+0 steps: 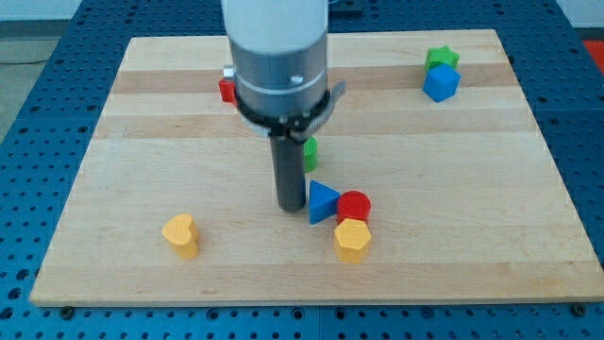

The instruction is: Move the blue triangle to the bottom left of the green circle

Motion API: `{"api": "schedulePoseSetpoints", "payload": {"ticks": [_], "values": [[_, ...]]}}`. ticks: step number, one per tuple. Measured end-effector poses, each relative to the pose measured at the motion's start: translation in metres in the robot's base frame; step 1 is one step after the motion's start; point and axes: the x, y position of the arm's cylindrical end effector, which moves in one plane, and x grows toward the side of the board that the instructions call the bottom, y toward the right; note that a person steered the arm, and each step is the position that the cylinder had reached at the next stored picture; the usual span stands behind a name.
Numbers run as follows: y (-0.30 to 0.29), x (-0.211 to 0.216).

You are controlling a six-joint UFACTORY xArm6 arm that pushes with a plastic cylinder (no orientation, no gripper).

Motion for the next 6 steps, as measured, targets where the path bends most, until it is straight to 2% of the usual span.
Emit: {"api": "schedulePoseSetpoints", "payload": {"ticks": [1,2,5,6], "values": [[0.009,0.048],[0.043,0.052],[0.017,-0.032],[0.0,-0.039]]}}
